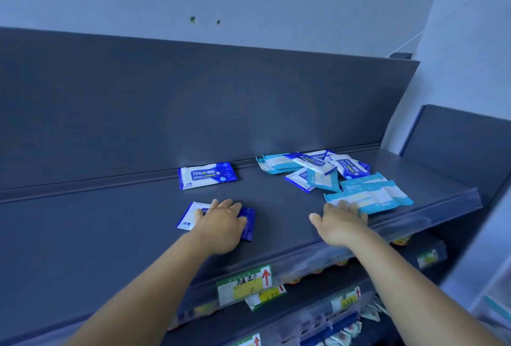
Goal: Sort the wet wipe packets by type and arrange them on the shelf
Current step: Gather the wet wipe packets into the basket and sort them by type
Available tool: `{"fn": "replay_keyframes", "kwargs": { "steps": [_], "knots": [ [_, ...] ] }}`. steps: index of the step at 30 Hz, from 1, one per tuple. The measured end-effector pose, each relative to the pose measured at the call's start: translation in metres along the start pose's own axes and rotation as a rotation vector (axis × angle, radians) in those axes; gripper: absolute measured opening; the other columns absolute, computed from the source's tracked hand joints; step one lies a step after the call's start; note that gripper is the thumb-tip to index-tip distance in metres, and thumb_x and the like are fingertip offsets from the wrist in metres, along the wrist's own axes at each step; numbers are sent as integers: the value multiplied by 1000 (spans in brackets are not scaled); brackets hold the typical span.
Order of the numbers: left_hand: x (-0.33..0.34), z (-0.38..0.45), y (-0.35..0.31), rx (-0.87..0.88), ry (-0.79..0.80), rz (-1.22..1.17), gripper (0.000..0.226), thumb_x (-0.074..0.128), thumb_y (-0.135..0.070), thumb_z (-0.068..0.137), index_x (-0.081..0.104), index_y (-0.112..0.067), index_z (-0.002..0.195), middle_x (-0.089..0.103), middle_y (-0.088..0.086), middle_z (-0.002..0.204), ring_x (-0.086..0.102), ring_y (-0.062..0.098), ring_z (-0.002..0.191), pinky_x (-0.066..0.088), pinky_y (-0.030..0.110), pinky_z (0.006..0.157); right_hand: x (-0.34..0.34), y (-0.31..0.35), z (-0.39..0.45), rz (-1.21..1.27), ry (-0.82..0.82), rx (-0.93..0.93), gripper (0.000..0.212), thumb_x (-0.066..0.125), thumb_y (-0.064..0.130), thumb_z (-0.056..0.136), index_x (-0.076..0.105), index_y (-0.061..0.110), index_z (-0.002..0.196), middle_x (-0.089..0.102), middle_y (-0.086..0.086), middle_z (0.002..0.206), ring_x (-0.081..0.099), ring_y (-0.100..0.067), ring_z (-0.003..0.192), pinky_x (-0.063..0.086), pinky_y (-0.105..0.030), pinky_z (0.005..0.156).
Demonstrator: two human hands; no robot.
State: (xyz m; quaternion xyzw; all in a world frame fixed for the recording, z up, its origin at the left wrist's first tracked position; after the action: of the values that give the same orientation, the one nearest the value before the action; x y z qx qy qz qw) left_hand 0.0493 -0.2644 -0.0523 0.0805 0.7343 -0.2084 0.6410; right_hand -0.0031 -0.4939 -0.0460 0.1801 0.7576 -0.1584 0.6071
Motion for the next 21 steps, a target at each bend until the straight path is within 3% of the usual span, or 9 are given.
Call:
{"fn": "replay_keyframes", "kwargs": {
  "steps": [3, 6, 8, 10, 13, 17, 21],
  "knots": [
    [-9, 13, -17, 77, 70, -1, 49, 28, -19, 102, 22, -12, 150, 11, 2, 159, 9, 20, 147, 15, 42, 117, -6, 12, 3, -18, 12, -143, 56, 20, 49, 99, 44, 10, 131, 39, -16, 143, 35, -34, 131, 29, -43, 104],
    [-16, 26, -9, 40, 122, 132, 54, 29, -22, 100, 15, -16, 152, 12, 4, 159, 13, 20, 146, 17, 40, 116, -16, 24, 6, 102, 30, -328, 35, 24, 38, 101, 51, 16, 103, 54, -7, 119, 48, -30, 115, 37, -37, 88],
    [-18, 35, 4, -3, 122, 172, 56, 29, -30, 98, 14, -21, 151, 17, 1, 158, 17, 18, 145, 17, 42, 114, -21, 25, 13, 205, 9, -408, 29, 30, 26, 101, 54, 24, 118, 52, 2, 129, 46, -24, 124, 37, -34, 95],
    [-21, 38, 14, -17, 98, 153, 57, 34, -42, 97, 22, -23, 149, 24, -1, 155, 24, 17, 142, 17, 41, 112, -26, 19, 25, 126, -92, -368, 45, 36, 13, 95, 42, 30, 137, 37, 5, 147, 38, -21, 133, 32, -36, 105],
    [-26, 39, 23, -35, 51, 131, 54, 45, -58, 90, 45, -26, 134, 41, 0, 137, 36, 22, 133, 23, 39, 108, -23, 10, 38, 84, -84, -271, 58, 38, 2, 86, 39, 30, 137, 24, 1, 152, 41, -28, 127, 36, -37, 100],
    [-24, 45, 33, -43, 31, -17, 44, 57, -61, 81, 59, -29, 112, 51, -3, 117, 48, 19, 115, 35, 35, 97, -27, 23, 38, 188, -139, -337, 63, 43, 1, 88, 33, 28, 144, 31, 1, 145, 47, -25, 124, 39, -31, 96],
    [-24, 54, 35, -63, -57, -193, 28, 67, -51, 80, 54, -29, 90, 50, -1, 109, 54, 21, 96, 43, 32, 80, -27, 51, 33, 324, -85, -552, 54, 54, 15, 90, 40, 26, 141, 36, 4, 146, 41, -16, 131, 36, -29, 105]
  ]
}}
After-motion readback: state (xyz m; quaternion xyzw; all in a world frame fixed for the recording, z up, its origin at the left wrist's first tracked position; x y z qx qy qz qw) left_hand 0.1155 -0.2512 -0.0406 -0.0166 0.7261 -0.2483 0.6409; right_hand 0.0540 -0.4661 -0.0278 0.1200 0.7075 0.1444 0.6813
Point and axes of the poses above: each hand's wrist, its own z-axis towards the middle knuckle, its own x-axis out of the palm, y = z × x, the point moved 3 cm from there along z, towards the middle knuckle
